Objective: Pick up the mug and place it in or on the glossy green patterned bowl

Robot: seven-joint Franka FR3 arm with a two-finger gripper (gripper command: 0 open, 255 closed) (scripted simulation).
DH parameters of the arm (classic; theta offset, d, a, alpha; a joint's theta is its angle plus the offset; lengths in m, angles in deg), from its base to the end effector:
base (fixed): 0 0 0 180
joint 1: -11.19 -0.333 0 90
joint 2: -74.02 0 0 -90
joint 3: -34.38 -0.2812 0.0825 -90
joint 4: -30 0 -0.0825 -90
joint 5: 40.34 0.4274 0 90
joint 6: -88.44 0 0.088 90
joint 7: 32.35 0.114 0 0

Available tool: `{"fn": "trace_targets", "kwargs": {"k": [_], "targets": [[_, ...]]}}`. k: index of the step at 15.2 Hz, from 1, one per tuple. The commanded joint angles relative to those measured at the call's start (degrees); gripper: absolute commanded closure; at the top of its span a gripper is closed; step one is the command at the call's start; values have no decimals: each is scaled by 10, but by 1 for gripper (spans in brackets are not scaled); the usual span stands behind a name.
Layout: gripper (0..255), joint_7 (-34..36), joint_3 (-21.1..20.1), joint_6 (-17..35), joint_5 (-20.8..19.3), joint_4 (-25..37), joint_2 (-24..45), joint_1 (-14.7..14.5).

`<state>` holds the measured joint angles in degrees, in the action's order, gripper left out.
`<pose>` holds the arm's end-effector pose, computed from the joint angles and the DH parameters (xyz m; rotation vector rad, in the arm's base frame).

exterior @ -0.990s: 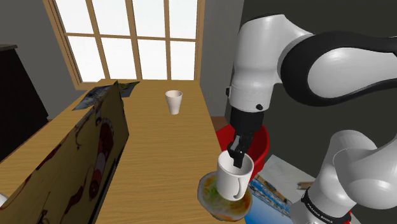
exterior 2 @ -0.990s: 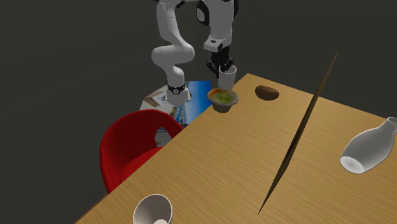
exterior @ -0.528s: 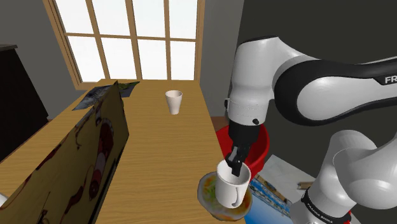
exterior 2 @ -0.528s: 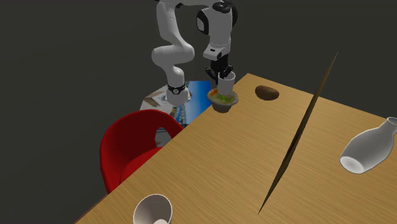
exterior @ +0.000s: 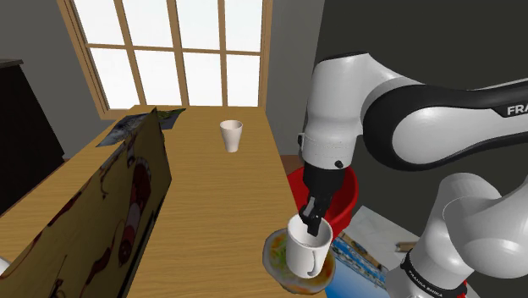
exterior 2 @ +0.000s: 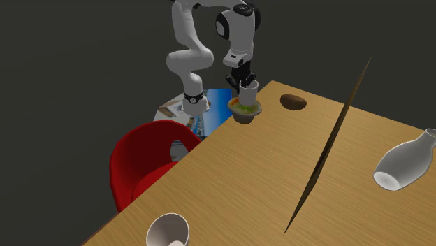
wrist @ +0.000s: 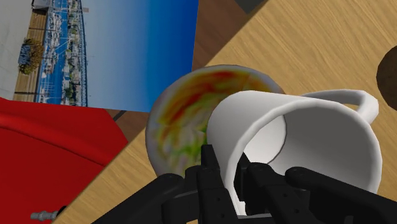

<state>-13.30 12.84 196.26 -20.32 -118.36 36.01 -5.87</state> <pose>0.3127 0.2667 0.3985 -3.0690 -0.2137 0.1571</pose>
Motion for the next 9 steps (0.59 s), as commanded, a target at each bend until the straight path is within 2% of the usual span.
{"fn": "trace_targets", "kwargs": {"k": [1, 6, 9], "targets": [[0, 0, 0, 0, 0, 0, 0, 0], [0, 0, 0, 0, 0, 0, 0, 0], [0, 3, 16, -59, -15, 52, -7, 7]]}}
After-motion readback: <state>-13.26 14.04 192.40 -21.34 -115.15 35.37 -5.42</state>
